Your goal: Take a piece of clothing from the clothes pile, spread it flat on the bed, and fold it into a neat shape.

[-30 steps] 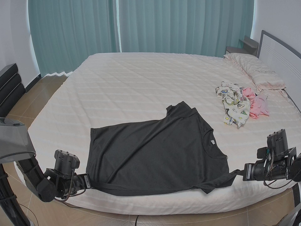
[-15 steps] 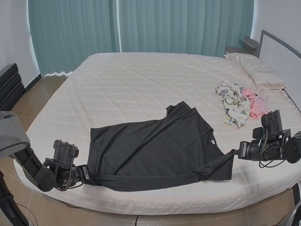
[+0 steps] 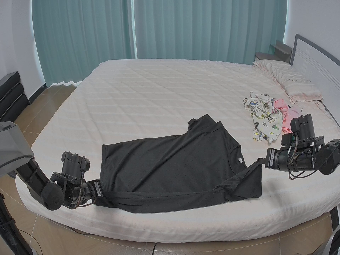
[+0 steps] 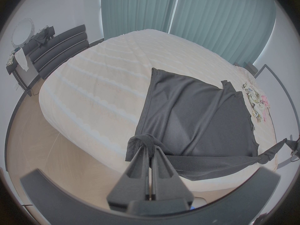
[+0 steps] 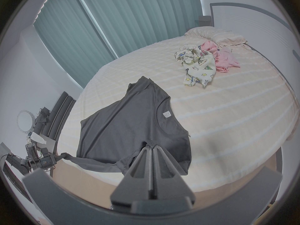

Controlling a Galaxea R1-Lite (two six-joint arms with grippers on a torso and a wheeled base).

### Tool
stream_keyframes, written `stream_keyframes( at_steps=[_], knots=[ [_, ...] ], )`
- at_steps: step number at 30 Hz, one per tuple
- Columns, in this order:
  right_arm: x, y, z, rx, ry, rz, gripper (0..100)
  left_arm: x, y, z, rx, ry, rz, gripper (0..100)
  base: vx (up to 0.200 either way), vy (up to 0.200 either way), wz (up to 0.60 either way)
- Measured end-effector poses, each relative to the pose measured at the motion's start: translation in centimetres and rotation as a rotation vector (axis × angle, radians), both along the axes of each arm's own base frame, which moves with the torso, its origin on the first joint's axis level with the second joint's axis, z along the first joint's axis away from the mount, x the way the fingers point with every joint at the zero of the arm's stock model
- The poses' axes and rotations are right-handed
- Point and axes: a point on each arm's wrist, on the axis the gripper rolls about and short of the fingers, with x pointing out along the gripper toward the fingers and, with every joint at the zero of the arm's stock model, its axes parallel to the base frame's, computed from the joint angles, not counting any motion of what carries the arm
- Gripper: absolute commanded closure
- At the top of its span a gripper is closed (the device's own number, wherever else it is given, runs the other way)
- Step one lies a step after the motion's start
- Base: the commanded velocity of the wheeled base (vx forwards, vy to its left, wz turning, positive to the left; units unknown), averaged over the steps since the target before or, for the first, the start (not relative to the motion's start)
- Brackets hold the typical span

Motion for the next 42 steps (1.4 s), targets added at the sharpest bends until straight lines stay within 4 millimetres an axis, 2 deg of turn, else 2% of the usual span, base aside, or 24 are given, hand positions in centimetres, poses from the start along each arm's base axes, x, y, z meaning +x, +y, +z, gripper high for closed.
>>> stream_keyframes(
  at_steps=[9,15,25,35,36,42],
  knots=[
    [2.2,0.5,0.3,-0.016,-0.032,-0.026,100,2.1,0.2,-0.3,-0.006,-0.019,0.025,100,0.0,0.0,0.0],
    [3.4,0.8,-0.2,-0.018,-0.028,-0.026,100,3.5,0.2,-1.1,-0.005,-0.016,0.036,100,0.0,0.0,0.0],
    [5.8,1.3,-1.3,-0.022,-0.025,-0.039,100,7.0,0.2,-2.7,-0.009,-0.032,0.06,100,0.0,0.0,0.0],
    [7.4,1.8,-2.1,0.014,-0.014,-0.078,100,8.6,-0.1,-3.8,-0.021,-0.038,0.069,100,0.0,0.0,0.0],
    [7.5,1.8,-2.2,0.014,-0.013,-0.079,100,8.8,-0.1,-3.8,-0.025,-0.041,0.072,0,0.0,0.0,0.0],
    [7.9,1.8,-2.5,0.017,-0.008,-0.081,100,10.1,0.2,-3.8,-0.045,-0.067,0.103,0,0.0,0.0,0.0]
  ],
)
